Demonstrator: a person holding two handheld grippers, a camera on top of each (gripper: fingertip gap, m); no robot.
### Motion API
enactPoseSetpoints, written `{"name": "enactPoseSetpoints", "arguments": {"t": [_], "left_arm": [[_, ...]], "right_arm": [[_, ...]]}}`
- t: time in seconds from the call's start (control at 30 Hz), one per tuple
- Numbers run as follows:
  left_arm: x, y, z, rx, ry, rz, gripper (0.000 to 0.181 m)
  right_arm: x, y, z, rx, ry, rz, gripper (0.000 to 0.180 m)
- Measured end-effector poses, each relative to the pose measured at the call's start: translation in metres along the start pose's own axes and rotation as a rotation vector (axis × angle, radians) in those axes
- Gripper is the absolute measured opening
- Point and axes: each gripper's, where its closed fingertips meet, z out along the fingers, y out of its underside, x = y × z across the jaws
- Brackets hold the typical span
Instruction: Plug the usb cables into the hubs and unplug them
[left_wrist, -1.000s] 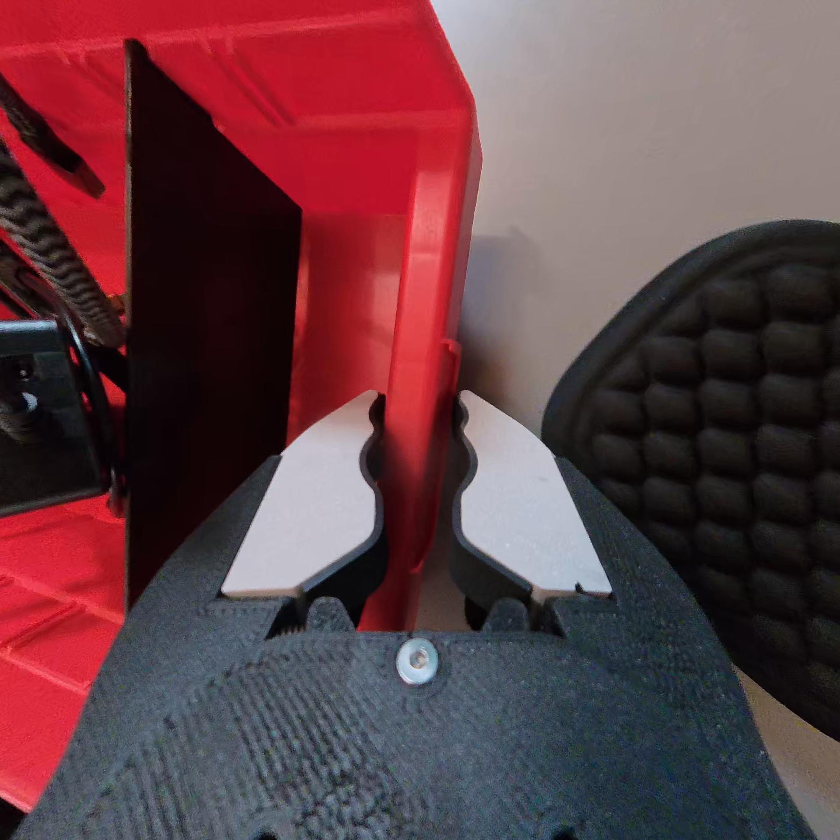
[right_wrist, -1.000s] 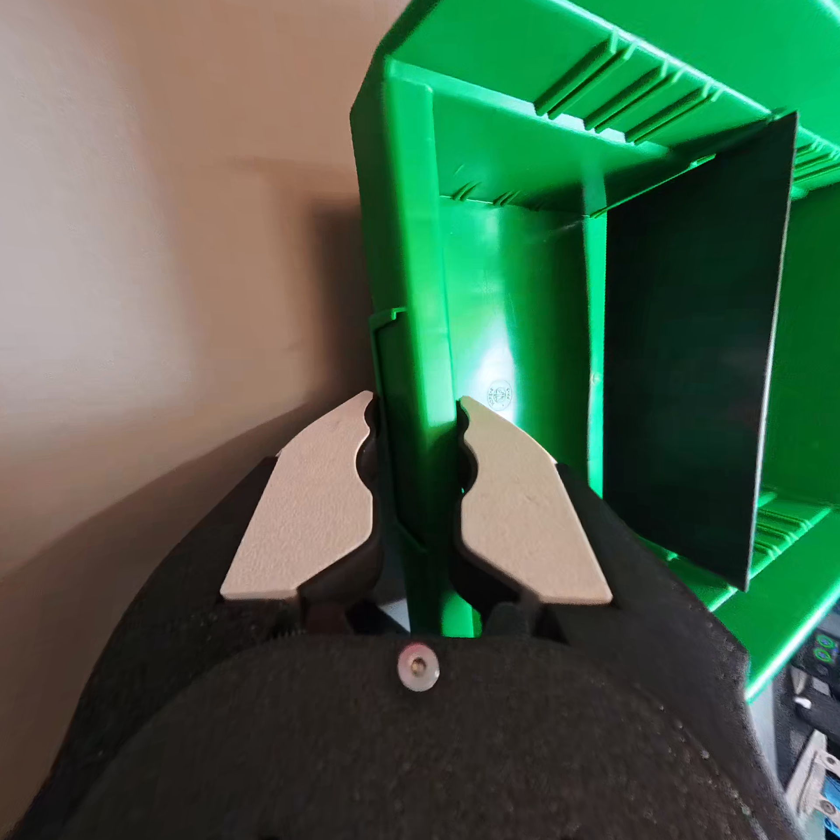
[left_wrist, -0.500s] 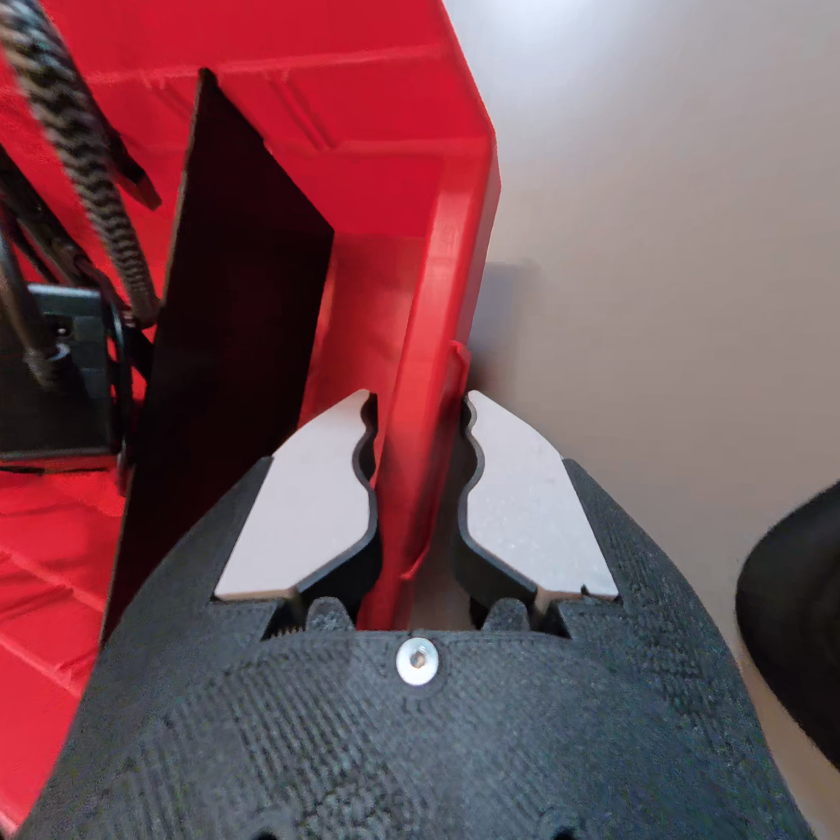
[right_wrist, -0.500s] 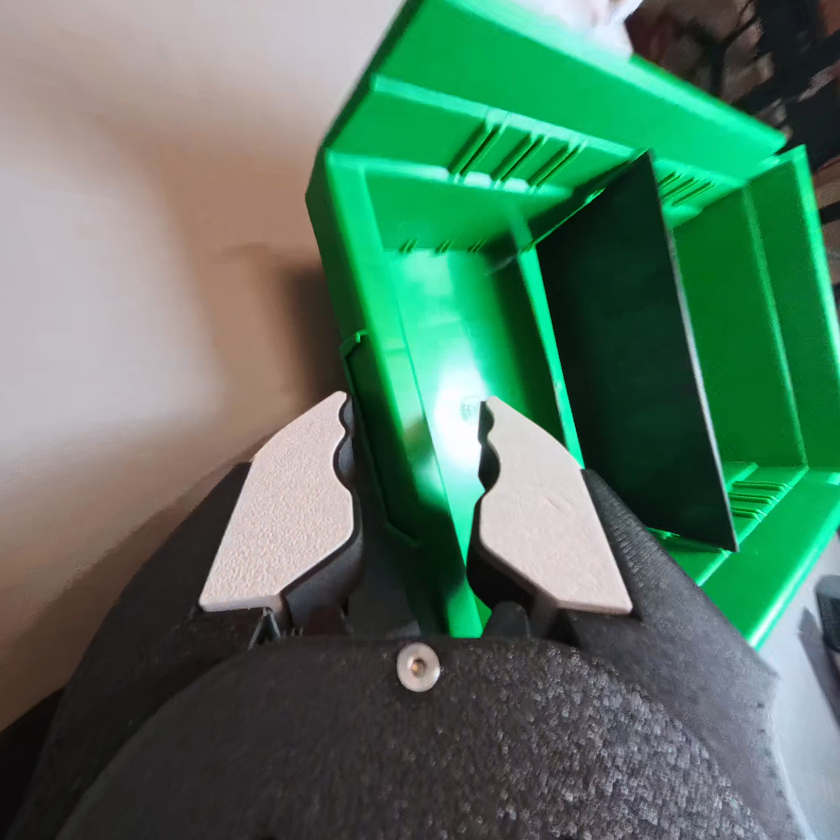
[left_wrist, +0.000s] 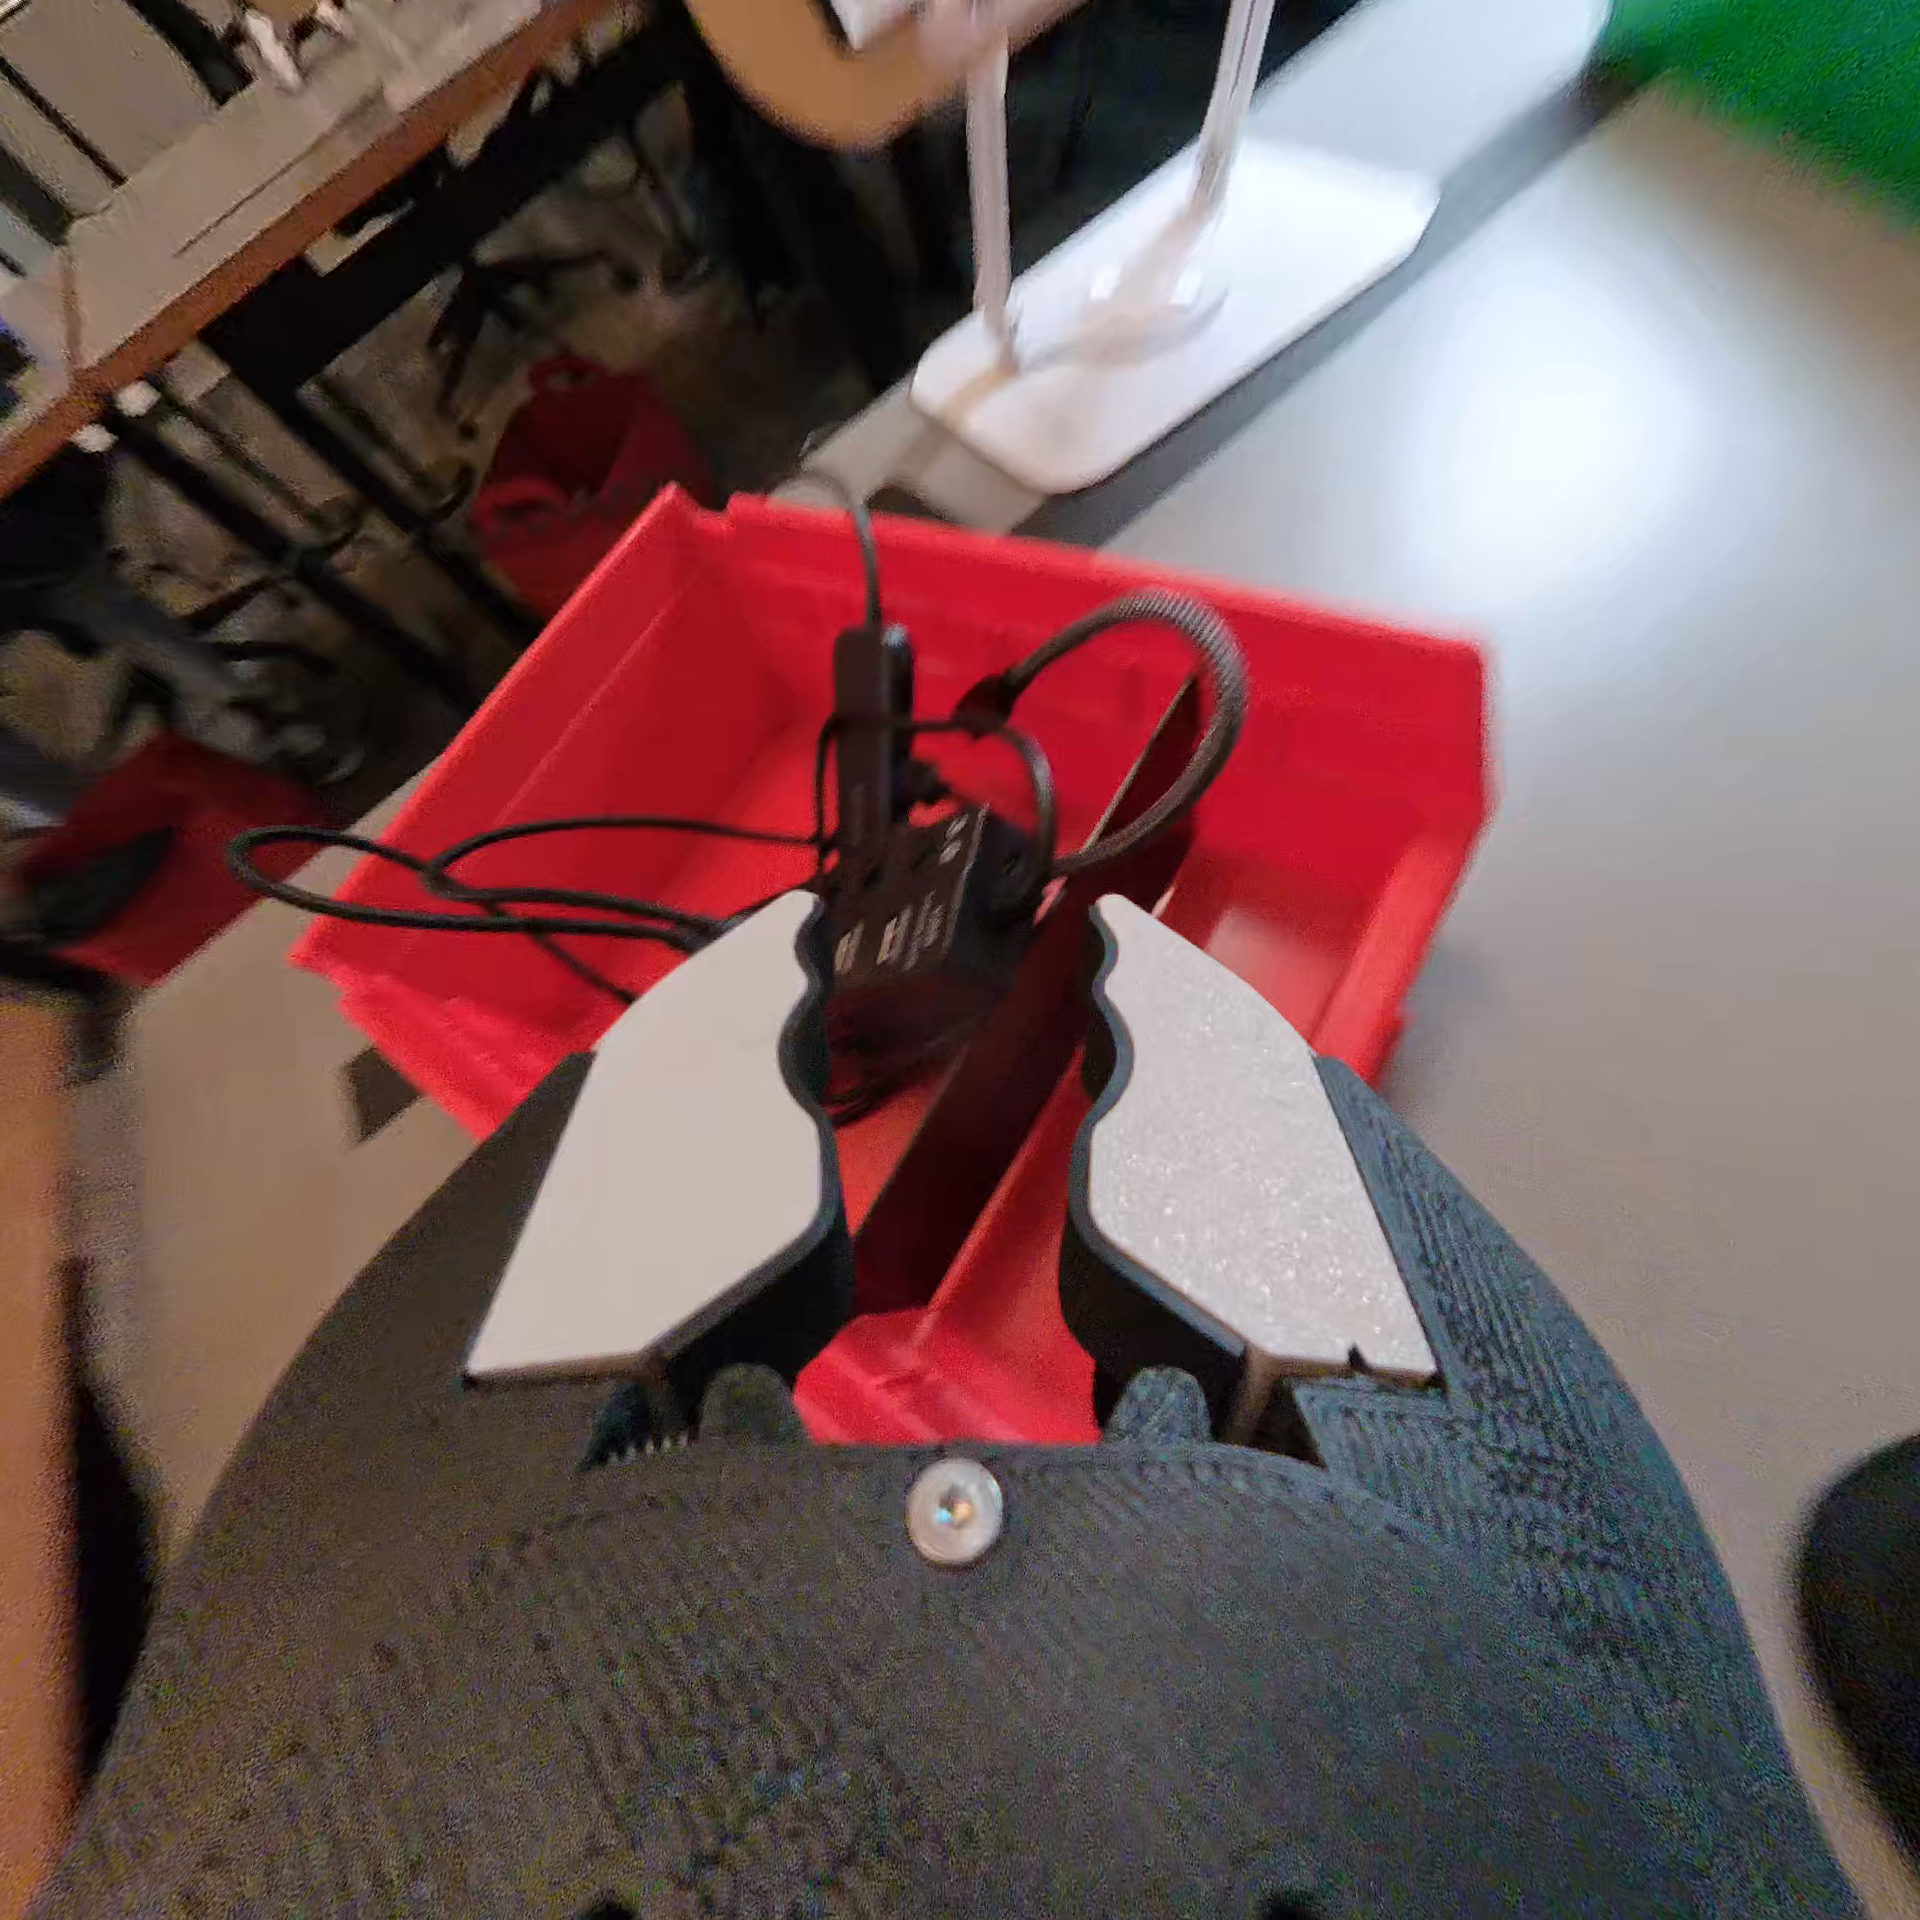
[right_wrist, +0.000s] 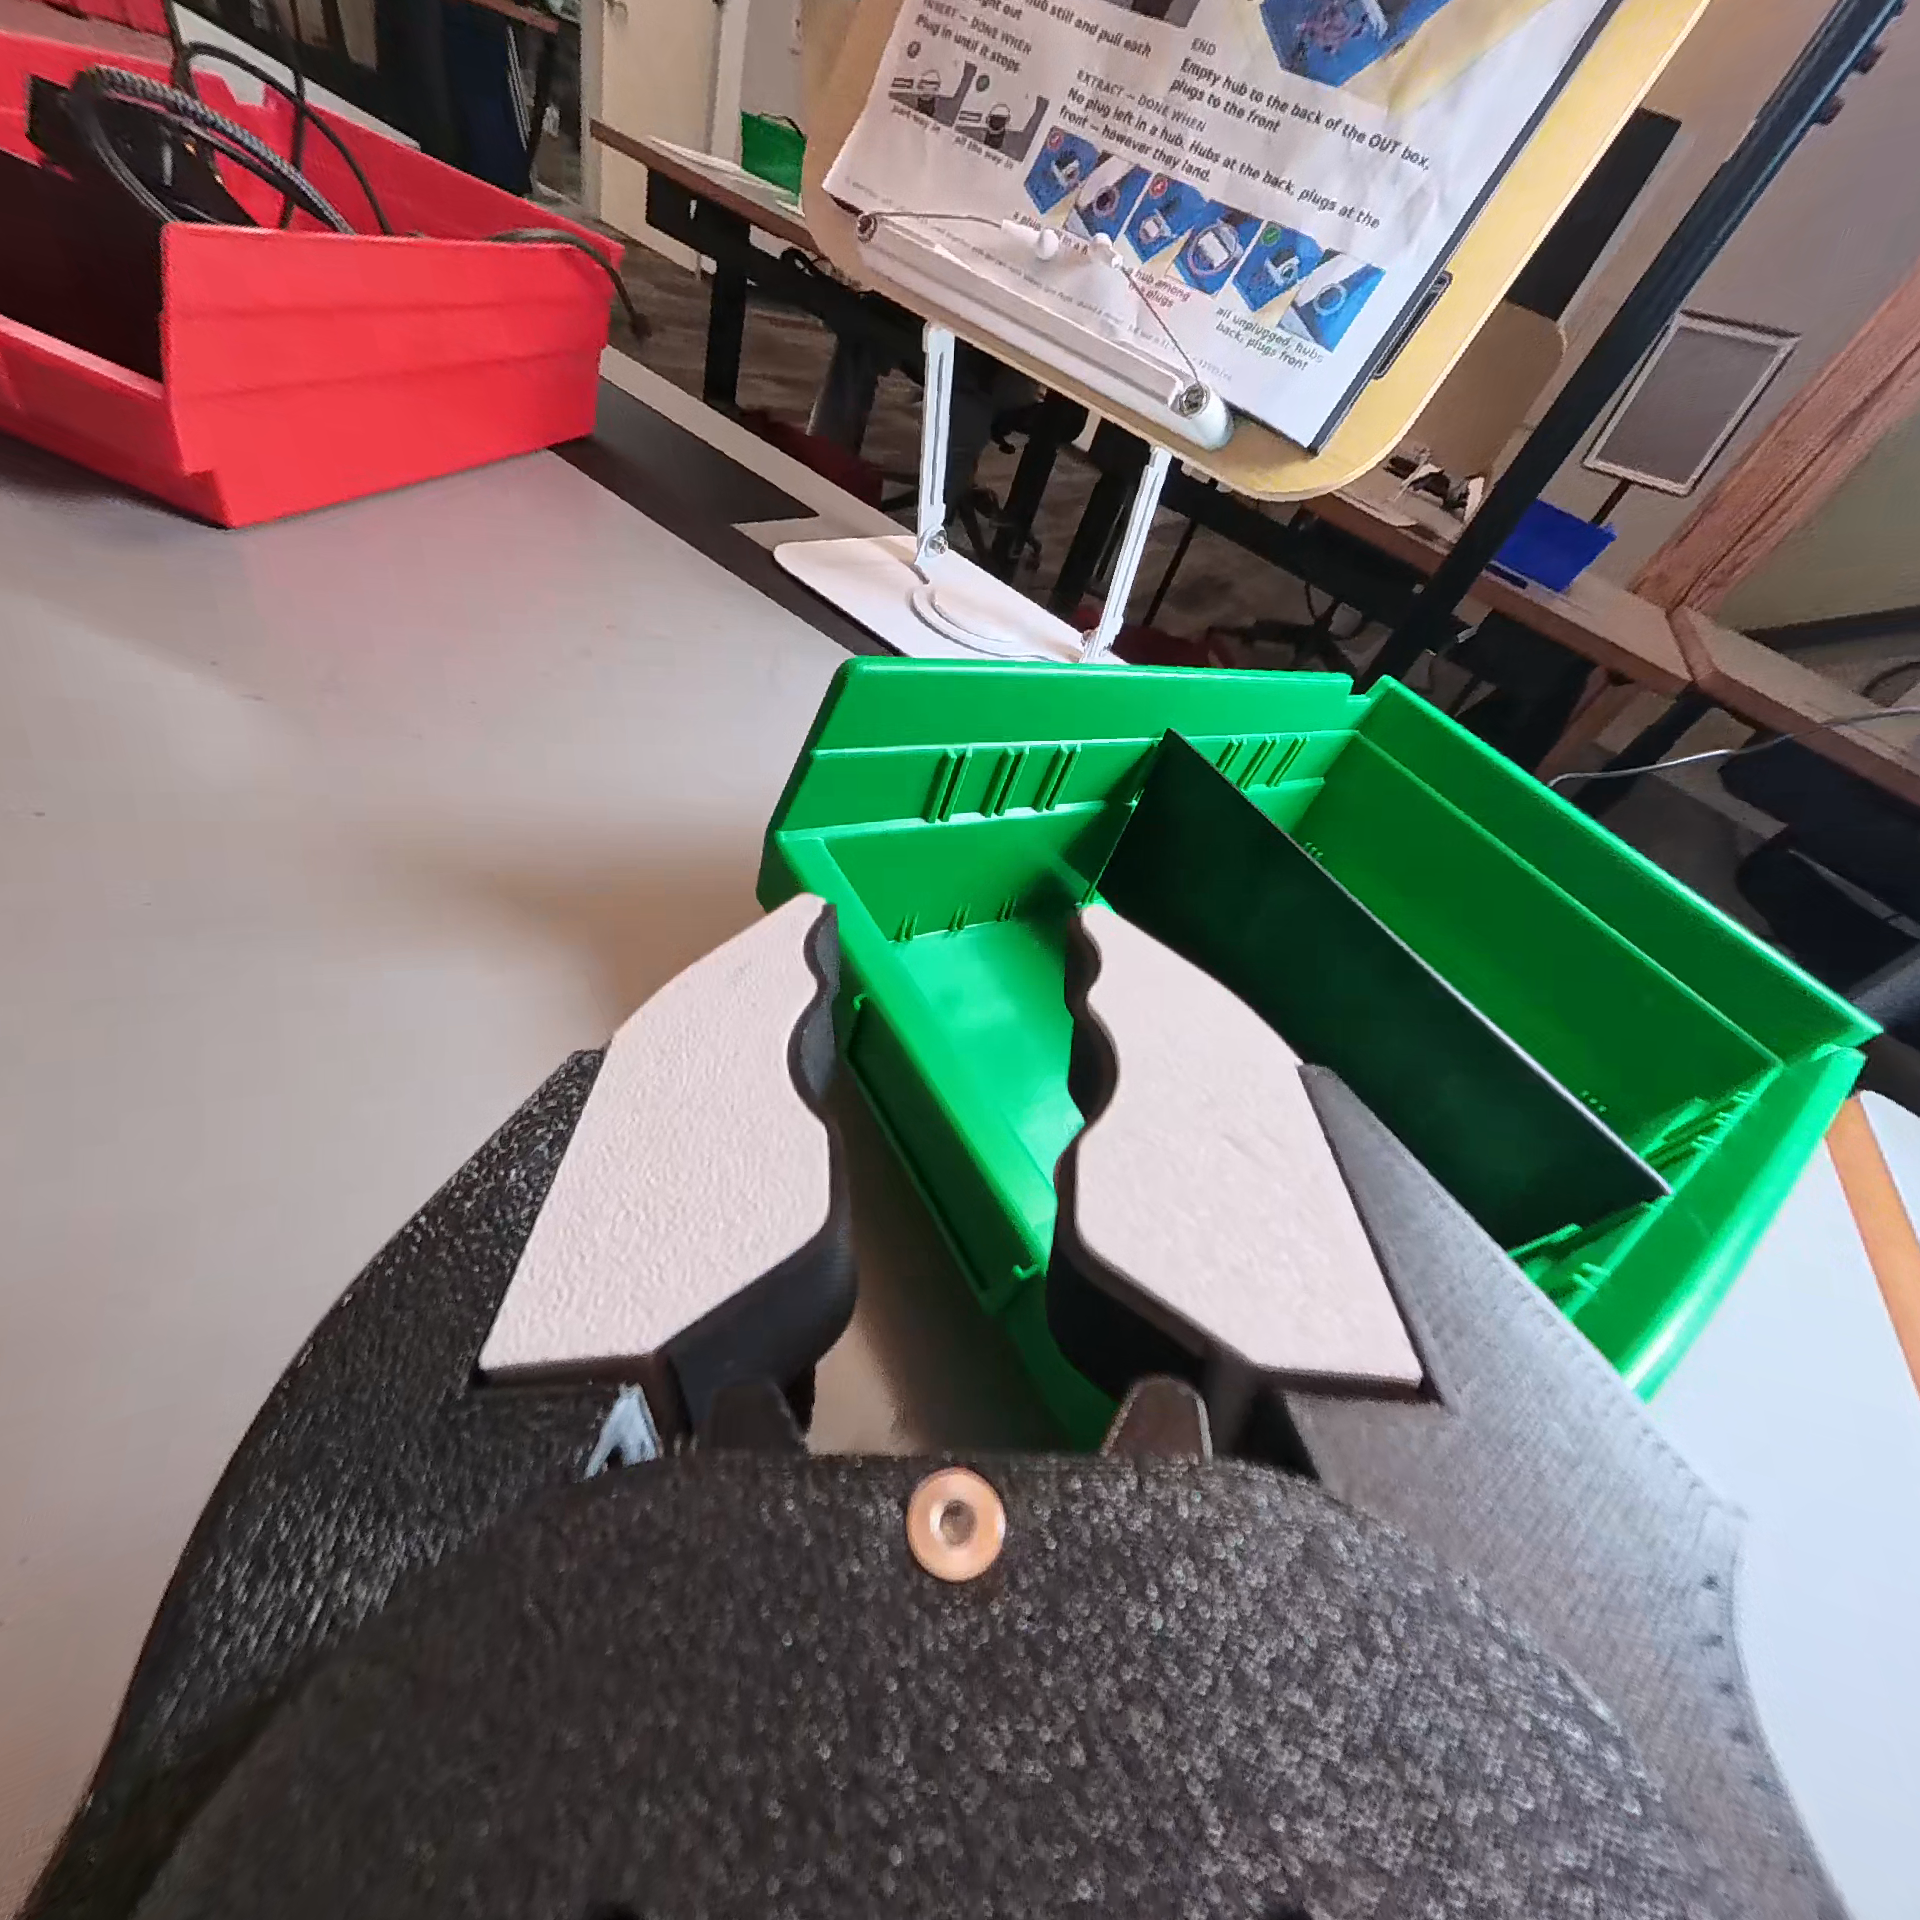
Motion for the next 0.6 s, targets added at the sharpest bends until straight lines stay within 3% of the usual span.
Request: {"name": "enactPoseSetpoints", "arguments": {"t": [0.17,0.4,0.6], "left_arm": [[-0.001,0.027,0.032,-0.192,-0.051,0.162,0.044],[-0.007,0.018,0.038,-0.228,-0.059,0.24,0.042],[-0.014,0.02,0.036,-0.286,0.046,0.315,0.046]], "right_arm": [[-0.002,0.004,0.0,0.009,0.0,-0.004,0.035],[-0.002,0.004,-0.002,0.01,0.002,-0.012,0.032],[-0.003,0.007,-0.001,0.002,-0.008,-0.003,0.031]]}}
